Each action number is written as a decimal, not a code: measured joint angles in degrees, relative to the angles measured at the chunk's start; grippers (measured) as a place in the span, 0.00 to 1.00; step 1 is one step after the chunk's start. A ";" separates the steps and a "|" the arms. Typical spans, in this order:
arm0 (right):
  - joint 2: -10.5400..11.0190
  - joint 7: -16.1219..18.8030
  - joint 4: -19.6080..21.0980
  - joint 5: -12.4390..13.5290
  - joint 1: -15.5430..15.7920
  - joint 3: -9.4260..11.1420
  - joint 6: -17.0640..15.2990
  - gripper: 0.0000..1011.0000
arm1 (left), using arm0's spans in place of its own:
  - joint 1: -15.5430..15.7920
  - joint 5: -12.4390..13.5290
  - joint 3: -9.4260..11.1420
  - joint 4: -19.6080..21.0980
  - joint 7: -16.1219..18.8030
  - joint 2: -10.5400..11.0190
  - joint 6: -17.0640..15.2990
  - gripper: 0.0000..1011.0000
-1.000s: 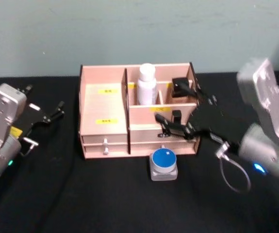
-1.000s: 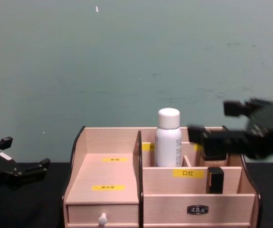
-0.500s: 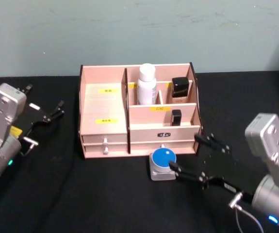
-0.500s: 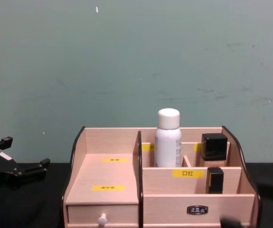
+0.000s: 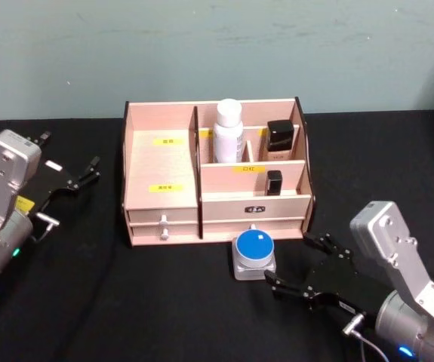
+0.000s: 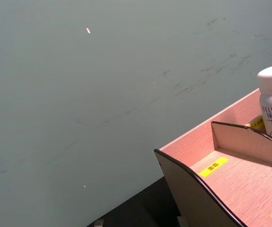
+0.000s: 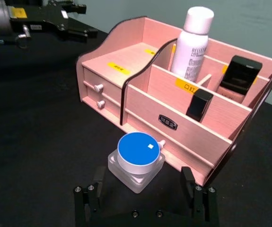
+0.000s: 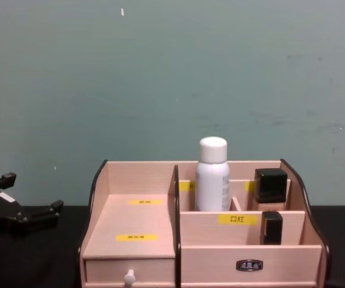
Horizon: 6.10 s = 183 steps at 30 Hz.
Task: Pick up the facial cleanser and watermelon frost from the table and place them into the tiered storage box.
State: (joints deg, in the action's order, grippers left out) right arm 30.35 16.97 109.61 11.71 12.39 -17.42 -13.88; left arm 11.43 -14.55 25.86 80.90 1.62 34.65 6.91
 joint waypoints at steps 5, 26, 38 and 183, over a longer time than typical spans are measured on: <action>-1.69 0.51 -2.02 -0.86 -1.94 -0.78 -0.96 0.99 | 0.00 0.00 0.00 0.00 0.00 0.00 0.00 0.99; -6.30 2.77 -8.94 -2.90 -8.88 -3.93 -2.60 0.99 | 0.00 0.00 0.00 0.00 0.00 0.00 0.00 0.99; -7.19 3.03 -10.50 -3.29 -9.88 -4.34 -2.77 0.99 | 0.00 0.00 0.00 0.00 0.00 0.00 0.00 0.99; -21.18 4.24 -29.15 -5.40 -36.15 -13.47 -4.65 0.71 | 0.00 0.00 0.00 0.00 0.00 0.00 0.00 0.99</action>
State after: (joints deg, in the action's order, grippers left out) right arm 9.18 21.21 80.46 6.31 -23.77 -30.89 -18.53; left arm 11.43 -14.55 25.86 80.90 1.62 34.65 6.91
